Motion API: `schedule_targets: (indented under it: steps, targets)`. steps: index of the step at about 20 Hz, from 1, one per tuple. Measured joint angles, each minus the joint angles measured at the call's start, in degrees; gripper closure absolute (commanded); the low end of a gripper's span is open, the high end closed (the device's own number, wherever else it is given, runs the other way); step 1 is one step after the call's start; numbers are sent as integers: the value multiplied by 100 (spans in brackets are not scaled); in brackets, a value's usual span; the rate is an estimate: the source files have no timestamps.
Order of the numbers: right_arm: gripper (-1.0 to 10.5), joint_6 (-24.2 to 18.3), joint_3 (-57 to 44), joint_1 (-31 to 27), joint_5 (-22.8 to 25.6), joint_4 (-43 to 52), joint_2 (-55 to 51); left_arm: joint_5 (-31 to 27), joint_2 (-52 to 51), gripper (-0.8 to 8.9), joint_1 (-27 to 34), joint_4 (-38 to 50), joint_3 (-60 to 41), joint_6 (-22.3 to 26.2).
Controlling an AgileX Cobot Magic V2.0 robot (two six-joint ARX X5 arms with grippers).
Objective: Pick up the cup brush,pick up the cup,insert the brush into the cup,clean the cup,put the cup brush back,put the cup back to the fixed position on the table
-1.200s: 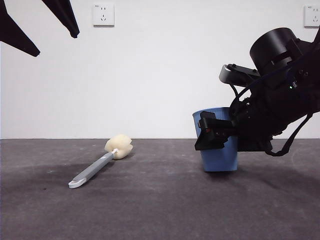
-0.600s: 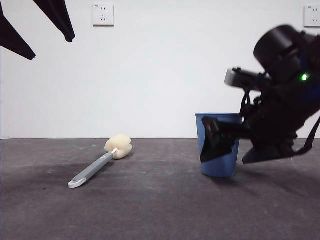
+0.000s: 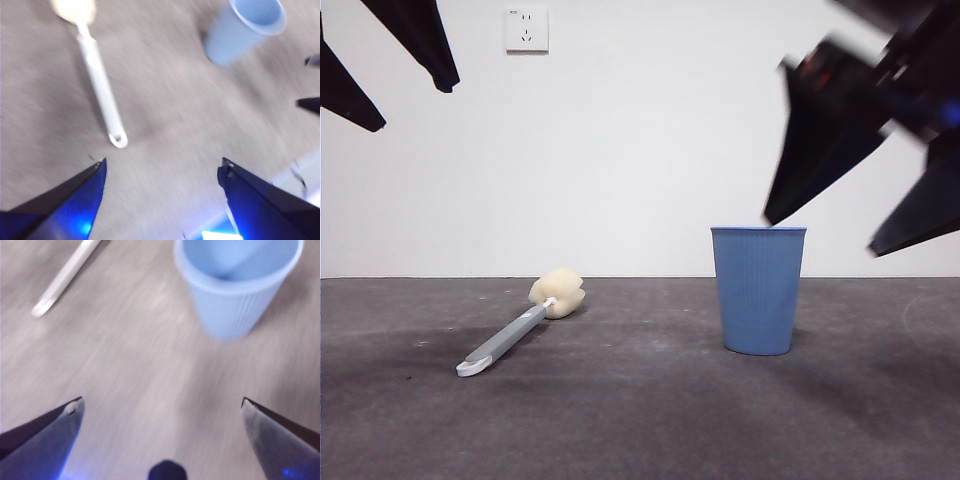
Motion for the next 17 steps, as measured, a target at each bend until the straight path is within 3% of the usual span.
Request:
schedule_targets:
  steps: [5, 6, 8, 9, 17]
  targets:
    - [414, 153, 675, 448, -28, -1932, -927, 1045, 0, 448, 0, -361, -2, 413]
    - [507, 170, 833, 503, -138, -2175, -1005, 1220, 0, 530, 0, -413, -2, 450]
    - [844, 284, 1082, 551, -341, -2520, -1071, 1425, 0, 829, 0, -503, 0, 514]
    - [960, 323, 1134, 551, -468, -2568, -1091, 1475, 0, 821, 0, -538, 0, 564]
    - [946, 643, 1141, 551, -581, -2629, -1104, 1502, 0, 817, 0, -557, 0, 658]
